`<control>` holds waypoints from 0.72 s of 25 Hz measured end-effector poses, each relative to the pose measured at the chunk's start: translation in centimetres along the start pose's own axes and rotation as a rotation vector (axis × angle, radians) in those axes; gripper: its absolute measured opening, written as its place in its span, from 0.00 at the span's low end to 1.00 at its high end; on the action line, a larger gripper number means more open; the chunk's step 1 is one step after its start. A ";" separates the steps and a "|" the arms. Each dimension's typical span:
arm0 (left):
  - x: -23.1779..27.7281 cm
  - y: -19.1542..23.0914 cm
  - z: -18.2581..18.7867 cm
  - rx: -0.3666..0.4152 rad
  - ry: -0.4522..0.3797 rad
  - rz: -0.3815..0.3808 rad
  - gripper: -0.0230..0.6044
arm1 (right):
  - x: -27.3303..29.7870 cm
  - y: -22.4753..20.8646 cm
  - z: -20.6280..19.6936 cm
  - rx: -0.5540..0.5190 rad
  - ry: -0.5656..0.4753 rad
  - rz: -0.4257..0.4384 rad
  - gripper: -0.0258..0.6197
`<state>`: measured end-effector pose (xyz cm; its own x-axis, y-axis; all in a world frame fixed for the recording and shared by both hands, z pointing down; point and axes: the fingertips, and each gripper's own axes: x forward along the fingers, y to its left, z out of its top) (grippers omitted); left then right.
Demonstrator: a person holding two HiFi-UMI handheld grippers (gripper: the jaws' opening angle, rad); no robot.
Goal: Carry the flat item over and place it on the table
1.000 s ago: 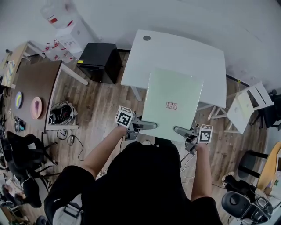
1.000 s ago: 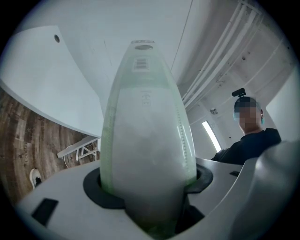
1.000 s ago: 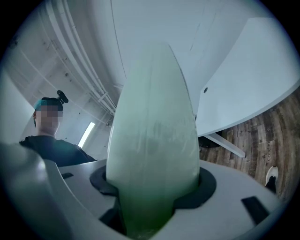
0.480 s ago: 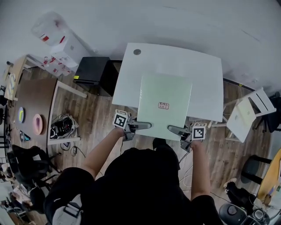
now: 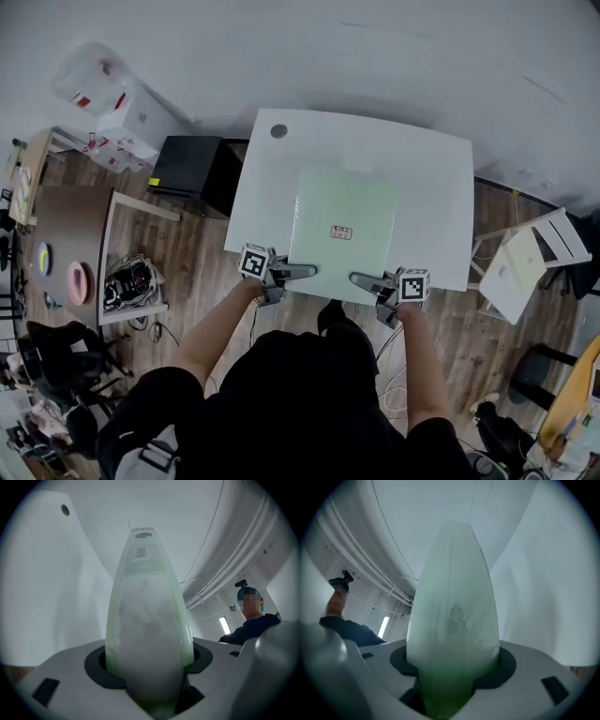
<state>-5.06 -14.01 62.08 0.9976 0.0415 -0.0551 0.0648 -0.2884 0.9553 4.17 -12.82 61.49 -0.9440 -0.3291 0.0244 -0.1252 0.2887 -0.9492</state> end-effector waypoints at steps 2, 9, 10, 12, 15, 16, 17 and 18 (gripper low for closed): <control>0.6 1.4 1.5 -0.009 -0.014 0.013 0.54 | -0.3 -1.5 1.4 0.025 0.004 -0.001 0.50; 2.7 6.0 5.2 -0.040 -0.026 0.026 0.54 | -1.1 -5.9 5.8 0.048 0.031 -0.011 0.50; 2.8 6.7 5.8 -0.033 -0.023 0.036 0.54 | -1.1 -6.7 6.3 0.050 0.030 -0.011 0.50; 3.1 7.6 6.8 -0.021 -0.021 0.053 0.54 | -1.0 -7.9 7.1 0.053 0.027 -0.007 0.50; 3.4 8.9 7.2 -0.032 -0.026 0.087 0.54 | -0.8 -8.6 7.7 0.048 0.031 0.010 0.50; 3.4 9.5 7.3 -0.049 -0.029 0.095 0.54 | -0.7 -8.7 8.0 0.052 0.030 0.015 0.50; 3.4 10.0 7.4 -0.073 -0.031 0.105 0.54 | -0.6 -9.0 8.2 0.061 0.029 0.018 0.50; 3.4 10.6 7.5 -0.101 -0.033 0.118 0.54 | -0.5 -9.5 8.4 0.073 0.027 0.020 0.50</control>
<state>-0.81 -24.09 69.88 0.9985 -0.0187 0.0513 -0.0539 -0.1915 0.9800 8.40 -22.92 67.87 -0.9540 -0.2995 0.0130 -0.0849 0.2283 -0.9699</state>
